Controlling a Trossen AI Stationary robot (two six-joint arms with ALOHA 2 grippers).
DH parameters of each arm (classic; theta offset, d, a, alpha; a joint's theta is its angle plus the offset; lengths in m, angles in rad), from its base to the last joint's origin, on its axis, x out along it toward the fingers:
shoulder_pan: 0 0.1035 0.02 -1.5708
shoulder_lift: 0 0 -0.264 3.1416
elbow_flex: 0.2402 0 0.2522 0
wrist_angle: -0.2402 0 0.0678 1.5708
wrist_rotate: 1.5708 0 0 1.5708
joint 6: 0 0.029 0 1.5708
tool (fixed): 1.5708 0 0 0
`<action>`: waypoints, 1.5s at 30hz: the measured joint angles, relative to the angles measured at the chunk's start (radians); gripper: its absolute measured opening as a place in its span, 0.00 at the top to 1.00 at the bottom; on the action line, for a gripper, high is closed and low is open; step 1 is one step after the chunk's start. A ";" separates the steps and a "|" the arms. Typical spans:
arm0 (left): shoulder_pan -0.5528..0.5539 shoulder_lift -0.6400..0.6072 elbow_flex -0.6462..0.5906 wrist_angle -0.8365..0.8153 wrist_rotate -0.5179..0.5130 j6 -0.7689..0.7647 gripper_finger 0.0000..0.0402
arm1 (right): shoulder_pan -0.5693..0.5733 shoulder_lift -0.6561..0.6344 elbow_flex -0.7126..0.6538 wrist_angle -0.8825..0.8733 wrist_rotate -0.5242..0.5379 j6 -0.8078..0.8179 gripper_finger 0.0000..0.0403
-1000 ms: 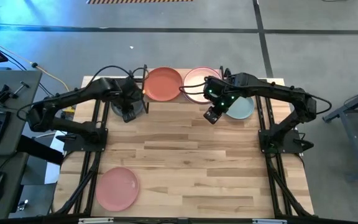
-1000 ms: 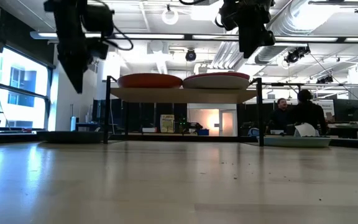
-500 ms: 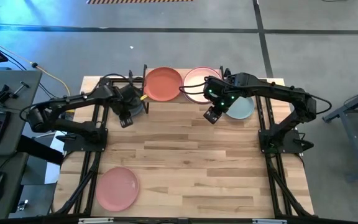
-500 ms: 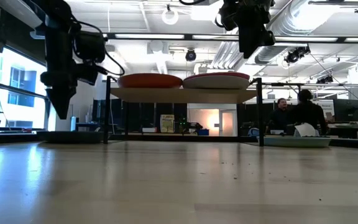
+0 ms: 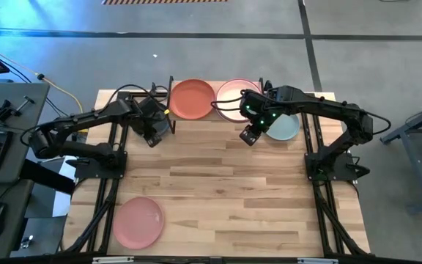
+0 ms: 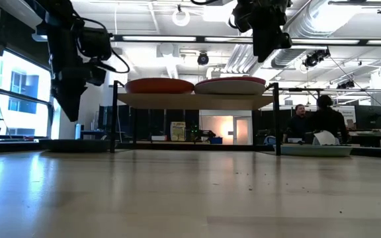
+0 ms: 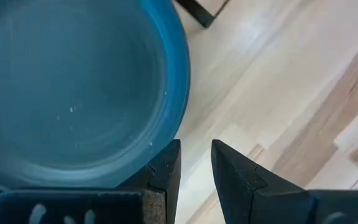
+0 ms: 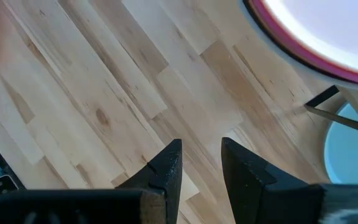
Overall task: Place and stack plates onto a shelf
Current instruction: Stack the black plate on top of the orange plate on the shelf
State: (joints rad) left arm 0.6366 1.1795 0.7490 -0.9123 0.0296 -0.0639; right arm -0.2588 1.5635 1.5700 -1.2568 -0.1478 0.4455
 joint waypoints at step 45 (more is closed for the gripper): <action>-0.001 0.018 -0.282 0.359 -0.071 -0.177 0.80 | -0.003 0.000 0.000 0.000 0.043 -0.023 0.77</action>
State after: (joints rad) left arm 0.6353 1.1976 0.4671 -0.5535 -0.0411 -0.2408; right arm -0.2619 1.5635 1.5700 -1.2564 -0.1043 0.4223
